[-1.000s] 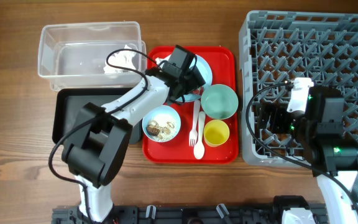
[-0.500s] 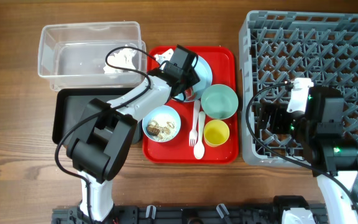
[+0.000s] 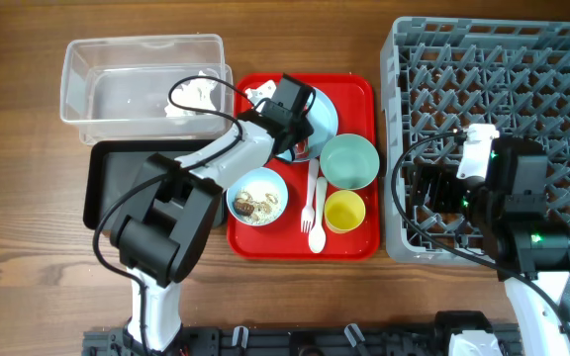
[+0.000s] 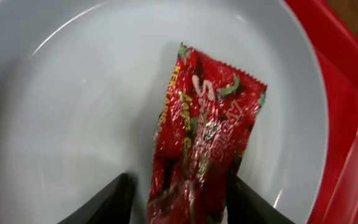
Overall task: Sort waste into correct bins and load items into the dishwasher rack
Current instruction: 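Grasp the red strawberry cake wrapper on the plate with the left gripper, then drop the wrapper into the clear plastic bin with the left gripper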
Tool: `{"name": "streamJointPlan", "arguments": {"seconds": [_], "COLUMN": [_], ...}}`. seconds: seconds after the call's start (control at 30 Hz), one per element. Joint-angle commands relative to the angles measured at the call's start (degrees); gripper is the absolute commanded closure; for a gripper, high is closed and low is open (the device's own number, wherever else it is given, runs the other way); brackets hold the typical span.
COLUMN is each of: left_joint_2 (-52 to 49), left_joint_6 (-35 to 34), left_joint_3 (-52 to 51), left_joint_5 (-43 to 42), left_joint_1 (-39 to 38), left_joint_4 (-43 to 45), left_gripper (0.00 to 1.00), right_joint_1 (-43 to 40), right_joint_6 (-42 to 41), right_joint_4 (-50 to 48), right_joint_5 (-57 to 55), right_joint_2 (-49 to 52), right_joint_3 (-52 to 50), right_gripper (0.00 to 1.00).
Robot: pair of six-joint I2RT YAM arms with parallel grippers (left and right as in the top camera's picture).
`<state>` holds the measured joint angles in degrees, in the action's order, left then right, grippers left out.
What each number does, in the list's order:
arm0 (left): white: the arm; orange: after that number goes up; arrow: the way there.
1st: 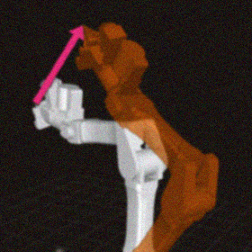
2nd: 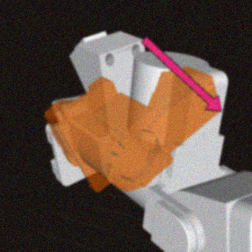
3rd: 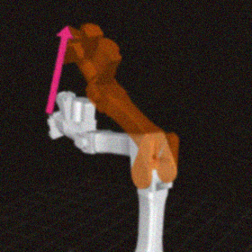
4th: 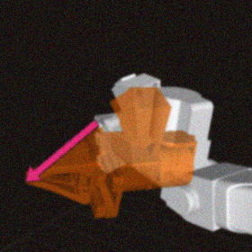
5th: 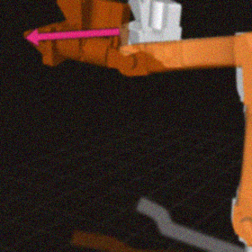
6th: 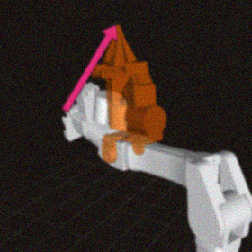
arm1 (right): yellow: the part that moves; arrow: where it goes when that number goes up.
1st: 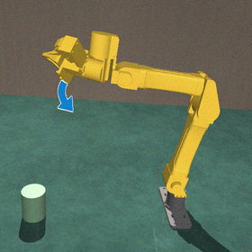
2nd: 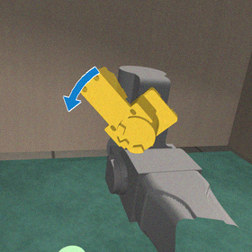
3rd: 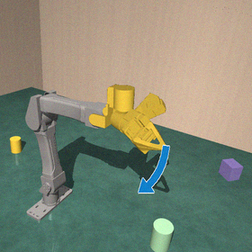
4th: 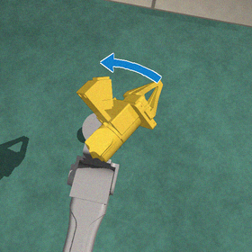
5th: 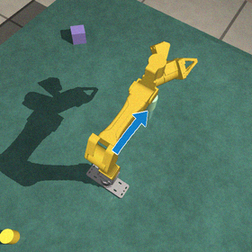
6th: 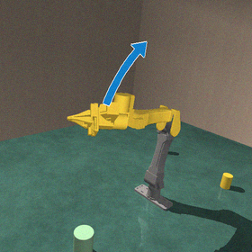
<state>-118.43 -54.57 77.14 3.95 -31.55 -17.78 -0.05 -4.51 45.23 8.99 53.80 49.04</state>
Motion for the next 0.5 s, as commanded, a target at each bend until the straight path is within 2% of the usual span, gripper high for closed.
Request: {"name": "streamJointPlan", "arguments": {"seconds": [0.0,0.17,0.3,0.47], "left_joint_2": [-2.7,-2.6,-2.0,5.4], "left_joint_6": [0.1,0.2,2.8,11.5], "left_joint_3": [-0.3,-0.3,-0.3,-0.3], "left_joint_5": [1.3,1.3,1.5,1.5], "left_joint_1": [0.2,0.2,0.5,2.2], "left_joint_4": [-0.4,-0.4,-0.4,-0.9], "left_gripper": [0.69,0.96,0.96,0.96], "right_joint_1": [0.1,0.1,0.1,0.1], "right_joint_6": [-0.1,-0.1,-0.1,-0.1], "right_joint_4": [0.2,0.3,0.3,0.3], "right_joint_5": [1.0,1.0,1.0,0.9], "right_joint_2": [0.1,0.1,0.1,0.1], "right_joint_3": [1.4,1.4,1.4,1.4], "right_gripper": [0.00,0.00,0.00,0.00]}}
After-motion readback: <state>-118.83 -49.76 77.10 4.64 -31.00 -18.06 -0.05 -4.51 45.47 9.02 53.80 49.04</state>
